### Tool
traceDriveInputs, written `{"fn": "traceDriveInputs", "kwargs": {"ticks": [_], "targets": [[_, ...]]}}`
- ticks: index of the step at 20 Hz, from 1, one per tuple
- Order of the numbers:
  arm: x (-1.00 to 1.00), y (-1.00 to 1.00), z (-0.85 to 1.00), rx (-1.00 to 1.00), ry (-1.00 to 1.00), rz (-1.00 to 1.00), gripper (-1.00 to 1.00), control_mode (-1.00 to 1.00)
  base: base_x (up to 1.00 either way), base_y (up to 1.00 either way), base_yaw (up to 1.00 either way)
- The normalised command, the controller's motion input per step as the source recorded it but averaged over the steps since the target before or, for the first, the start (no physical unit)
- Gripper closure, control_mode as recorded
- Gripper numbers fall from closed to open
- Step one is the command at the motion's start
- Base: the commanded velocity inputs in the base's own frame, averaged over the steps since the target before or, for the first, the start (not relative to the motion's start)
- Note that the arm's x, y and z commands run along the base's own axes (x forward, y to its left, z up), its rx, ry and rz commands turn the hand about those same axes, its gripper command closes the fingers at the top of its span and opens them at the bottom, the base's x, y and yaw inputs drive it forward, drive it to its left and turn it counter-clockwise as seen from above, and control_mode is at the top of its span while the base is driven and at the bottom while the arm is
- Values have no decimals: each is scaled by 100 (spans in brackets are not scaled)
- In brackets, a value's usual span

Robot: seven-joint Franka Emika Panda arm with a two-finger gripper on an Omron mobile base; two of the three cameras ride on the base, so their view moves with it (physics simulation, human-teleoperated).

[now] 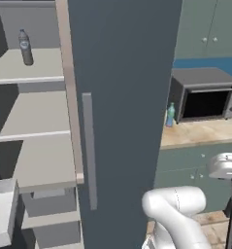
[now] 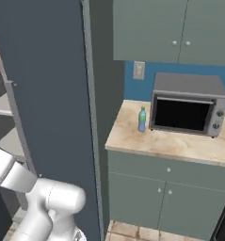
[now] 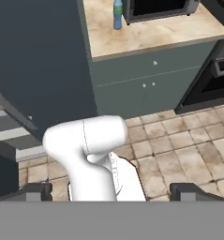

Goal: Take the bottled waters from the counter and place them in the freezer to freeze. Close the freezer door after placing the bottles.

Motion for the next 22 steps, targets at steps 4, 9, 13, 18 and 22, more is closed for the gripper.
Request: {"fn": "traceDriveInputs", "kwargs": {"ticks": [4,9,13,18,22], "targets": [[0,0,0,0,0,0,-100,100,33,-93,0],[0,0,0,0,0,0,-100,100,44,-72,0],[0,0,0,0,0,0,-100,100,59,-64,0],[0,0,0,0,0,0,-100,100,52,-58,0],[0,0,0,0,0,0,-100,100,10,-62,4]]}}
